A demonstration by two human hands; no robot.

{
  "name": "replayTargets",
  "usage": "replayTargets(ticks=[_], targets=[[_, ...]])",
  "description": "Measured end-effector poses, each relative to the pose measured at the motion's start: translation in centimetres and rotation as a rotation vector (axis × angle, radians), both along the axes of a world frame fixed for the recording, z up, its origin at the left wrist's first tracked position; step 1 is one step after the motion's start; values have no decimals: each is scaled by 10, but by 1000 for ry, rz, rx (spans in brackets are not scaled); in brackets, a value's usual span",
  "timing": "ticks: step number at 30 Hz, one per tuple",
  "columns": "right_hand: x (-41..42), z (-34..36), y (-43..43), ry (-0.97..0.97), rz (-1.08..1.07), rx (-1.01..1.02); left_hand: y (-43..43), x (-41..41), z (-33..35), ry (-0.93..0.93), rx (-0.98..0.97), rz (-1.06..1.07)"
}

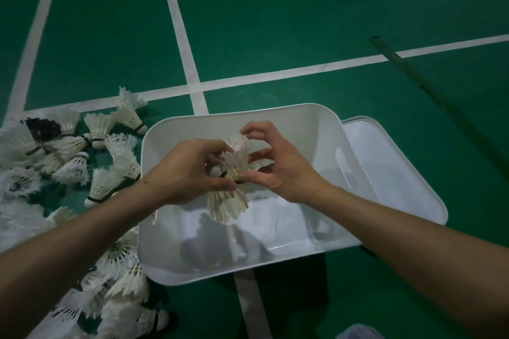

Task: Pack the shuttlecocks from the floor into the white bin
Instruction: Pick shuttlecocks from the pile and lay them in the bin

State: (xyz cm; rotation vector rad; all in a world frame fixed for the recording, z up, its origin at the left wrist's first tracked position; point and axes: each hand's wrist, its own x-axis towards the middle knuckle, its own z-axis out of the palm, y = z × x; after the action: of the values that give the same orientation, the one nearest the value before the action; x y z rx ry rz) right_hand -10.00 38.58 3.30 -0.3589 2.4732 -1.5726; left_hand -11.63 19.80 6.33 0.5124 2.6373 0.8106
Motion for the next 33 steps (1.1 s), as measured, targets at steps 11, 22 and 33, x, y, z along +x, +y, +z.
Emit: replayTargets(ticks=[11, 22, 33], targets=[[-3, -18, 21, -37, -261, -46, 8, -8, -13, 55, 173, -41], [-1, -42, 48, -58, -612, 335, 30, -28, -32, -96, 92, -125], [-4, -47, 58, 12, -632, 504, 75, -59, -47, -288, -60, -449]])
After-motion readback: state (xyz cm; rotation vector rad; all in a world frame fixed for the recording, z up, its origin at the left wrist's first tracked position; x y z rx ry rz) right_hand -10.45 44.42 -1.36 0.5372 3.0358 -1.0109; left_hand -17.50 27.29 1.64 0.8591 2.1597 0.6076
